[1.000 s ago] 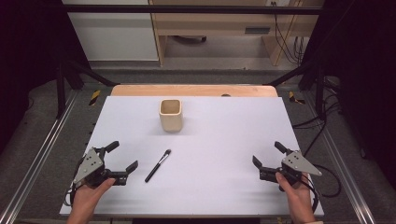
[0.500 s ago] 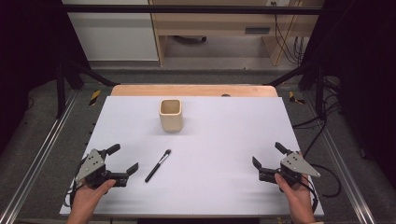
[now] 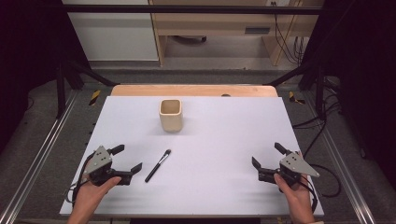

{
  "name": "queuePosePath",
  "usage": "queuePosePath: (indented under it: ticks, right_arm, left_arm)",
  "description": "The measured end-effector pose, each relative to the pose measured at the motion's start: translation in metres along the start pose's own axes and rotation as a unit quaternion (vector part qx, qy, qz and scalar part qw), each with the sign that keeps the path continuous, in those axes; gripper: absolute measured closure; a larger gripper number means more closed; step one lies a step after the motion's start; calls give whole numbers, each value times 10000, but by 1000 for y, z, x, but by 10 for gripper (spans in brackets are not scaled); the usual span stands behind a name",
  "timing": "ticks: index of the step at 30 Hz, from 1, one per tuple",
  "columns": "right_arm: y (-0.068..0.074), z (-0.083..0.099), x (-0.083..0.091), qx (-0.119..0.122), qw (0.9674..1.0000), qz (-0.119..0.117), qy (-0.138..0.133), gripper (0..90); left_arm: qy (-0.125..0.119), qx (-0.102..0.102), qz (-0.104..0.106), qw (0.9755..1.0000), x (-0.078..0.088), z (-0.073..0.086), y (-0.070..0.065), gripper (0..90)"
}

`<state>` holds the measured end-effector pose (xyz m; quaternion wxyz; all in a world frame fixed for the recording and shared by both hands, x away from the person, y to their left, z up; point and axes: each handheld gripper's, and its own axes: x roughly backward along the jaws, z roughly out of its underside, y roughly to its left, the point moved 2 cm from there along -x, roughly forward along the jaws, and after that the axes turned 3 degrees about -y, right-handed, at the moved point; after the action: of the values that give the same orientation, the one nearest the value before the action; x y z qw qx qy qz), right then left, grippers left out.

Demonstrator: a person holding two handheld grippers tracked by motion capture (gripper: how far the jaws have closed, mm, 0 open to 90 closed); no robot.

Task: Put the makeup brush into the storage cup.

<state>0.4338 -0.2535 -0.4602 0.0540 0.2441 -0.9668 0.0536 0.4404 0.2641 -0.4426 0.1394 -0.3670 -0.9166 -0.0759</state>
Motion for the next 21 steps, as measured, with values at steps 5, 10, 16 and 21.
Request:
queuePosePath:
  ticks: [5,10,16,21]
  right_arm:
    - [1,1,-1,2,10000,-25,23,23]
    - [0,0,0,9,10000,-12,13,23]
    - [0,1,-1,16,10000,1,65,23]
    - [0,1,-1,28,9999,6,103,23]
  left_arm:
    - [639,-22,181,9978,-18,-9,-8,39]
    - [1331,-173,254,9906,-35,-18,-15,40]
    - [2204,-380,306,9742,-53,-27,-26,54]
    - [2587,-424,319,9645,-59,-27,-31,60]
